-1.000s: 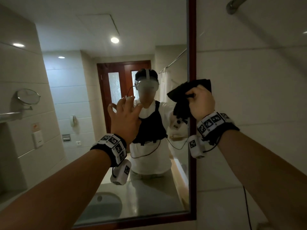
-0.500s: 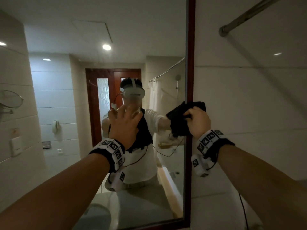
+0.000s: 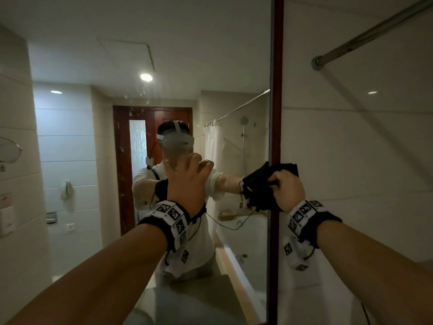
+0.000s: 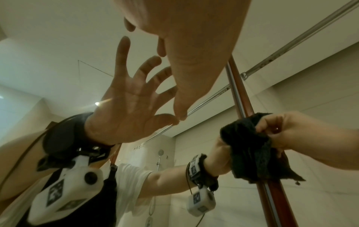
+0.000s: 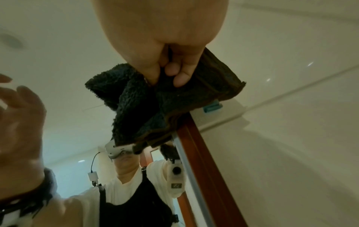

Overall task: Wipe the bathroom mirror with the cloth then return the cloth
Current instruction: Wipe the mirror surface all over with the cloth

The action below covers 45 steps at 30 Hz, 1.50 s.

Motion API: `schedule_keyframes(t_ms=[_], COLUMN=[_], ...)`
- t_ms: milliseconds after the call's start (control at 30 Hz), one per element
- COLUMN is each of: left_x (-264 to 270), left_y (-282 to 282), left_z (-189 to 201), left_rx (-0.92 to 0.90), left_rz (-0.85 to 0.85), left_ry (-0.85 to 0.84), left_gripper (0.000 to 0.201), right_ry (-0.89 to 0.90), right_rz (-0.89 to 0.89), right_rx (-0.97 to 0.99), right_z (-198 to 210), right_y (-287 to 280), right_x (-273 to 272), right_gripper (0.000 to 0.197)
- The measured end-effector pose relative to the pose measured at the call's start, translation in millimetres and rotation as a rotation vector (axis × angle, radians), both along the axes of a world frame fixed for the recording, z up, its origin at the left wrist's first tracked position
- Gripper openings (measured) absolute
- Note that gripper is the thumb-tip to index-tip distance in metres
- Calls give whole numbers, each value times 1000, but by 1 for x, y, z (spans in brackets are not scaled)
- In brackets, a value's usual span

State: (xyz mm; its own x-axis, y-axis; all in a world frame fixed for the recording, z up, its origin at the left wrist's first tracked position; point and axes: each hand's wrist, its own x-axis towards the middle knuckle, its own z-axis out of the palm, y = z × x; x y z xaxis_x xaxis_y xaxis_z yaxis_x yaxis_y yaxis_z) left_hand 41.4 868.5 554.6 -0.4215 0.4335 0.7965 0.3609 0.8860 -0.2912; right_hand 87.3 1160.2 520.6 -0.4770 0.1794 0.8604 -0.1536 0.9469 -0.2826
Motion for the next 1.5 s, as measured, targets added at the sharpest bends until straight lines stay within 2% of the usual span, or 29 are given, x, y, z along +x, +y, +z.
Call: schedule_keyframes(t_ms=[167, 333, 500, 633, 767, 967, 1133, 1300, 1400, 1500], left_x=[-4, -9, -5, 0, 1, 4, 5, 2, -4, -7], left_y=[0, 6, 19, 28, 32, 42, 38, 31, 30, 33], left_z=[22, 45, 59, 67, 74, 79, 87, 97, 101, 103], left_rx=[74, 52, 62, 153, 120, 127, 75, 69, 75, 94], left_rz=[7, -17, 18, 10, 109, 171, 170, 143, 135, 118], left_ry=[69, 81, 55, 103, 55, 91, 87, 131, 160, 181], left_gripper=[46, 34, 50, 55, 88, 73, 74, 50, 48, 47], right_ry=[-54, -35, 57, 100, 58, 11, 9, 148, 193, 192], right_rz=[2, 38, 66, 90, 79, 140, 139, 136, 129, 115], right_rx=[0, 36, -8, 16, -8, 21, 99, 120, 79, 56], right_z=[14, 39, 108, 167, 210, 181, 162, 203, 227, 228], right_y=[3, 7, 8, 9, 9, 13, 17, 15, 13, 12], right_x=[-1, -2, -10, -9, -11, -4, -2, -6, -8, -10], right_gripper=[17, 18, 17, 19, 25, 22, 19, 19, 22, 21])
